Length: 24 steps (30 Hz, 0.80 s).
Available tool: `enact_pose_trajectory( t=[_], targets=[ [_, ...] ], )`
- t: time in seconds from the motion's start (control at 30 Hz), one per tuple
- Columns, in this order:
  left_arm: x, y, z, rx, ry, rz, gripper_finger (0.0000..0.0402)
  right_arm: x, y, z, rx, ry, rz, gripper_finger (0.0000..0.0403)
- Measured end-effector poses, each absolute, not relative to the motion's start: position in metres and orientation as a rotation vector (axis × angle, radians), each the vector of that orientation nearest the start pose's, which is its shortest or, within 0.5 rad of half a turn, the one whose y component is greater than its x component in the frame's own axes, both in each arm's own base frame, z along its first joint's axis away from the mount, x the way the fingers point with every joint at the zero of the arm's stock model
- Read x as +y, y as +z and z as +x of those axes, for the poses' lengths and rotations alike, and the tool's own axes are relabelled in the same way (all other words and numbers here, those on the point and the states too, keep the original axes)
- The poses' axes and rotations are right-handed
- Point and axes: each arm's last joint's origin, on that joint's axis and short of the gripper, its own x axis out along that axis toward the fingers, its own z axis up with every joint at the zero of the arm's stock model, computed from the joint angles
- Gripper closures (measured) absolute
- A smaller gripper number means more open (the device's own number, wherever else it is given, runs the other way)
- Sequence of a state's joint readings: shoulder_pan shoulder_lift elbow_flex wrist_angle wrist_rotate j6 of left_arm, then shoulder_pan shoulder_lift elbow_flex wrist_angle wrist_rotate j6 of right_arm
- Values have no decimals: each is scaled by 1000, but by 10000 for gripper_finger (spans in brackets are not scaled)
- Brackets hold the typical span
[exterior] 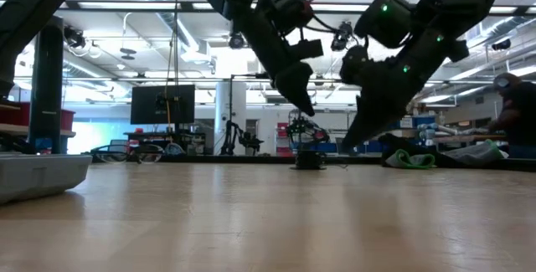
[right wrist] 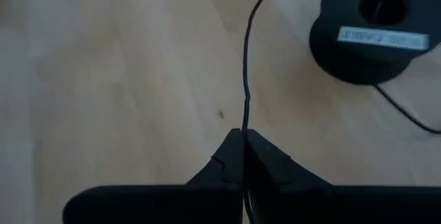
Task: Coil cords
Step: Uncoil the black wire from the black spool
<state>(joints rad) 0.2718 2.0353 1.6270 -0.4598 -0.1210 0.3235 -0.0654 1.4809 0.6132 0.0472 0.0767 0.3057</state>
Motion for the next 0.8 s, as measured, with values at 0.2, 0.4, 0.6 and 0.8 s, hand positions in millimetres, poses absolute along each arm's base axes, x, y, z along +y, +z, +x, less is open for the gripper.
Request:
enact_pose_trajectory(
  t=[0.2, 0.4, 0.6, 0.8],
  targets=[
    [125, 222, 428, 975, 209, 233, 239, -18, 127, 273, 842, -219, 314, 401],
    [136, 206, 430, 1106, 157, 177, 235, -18, 123, 276, 835, -196, 330, 401],
    [153, 212, 444, 1163, 126, 125, 235, -18, 126, 277, 809, -189, 328, 400],
    [148, 217, 452, 1137, 99, 125, 235, -18, 127, 278, 804, -178, 328, 399]
  ],
)
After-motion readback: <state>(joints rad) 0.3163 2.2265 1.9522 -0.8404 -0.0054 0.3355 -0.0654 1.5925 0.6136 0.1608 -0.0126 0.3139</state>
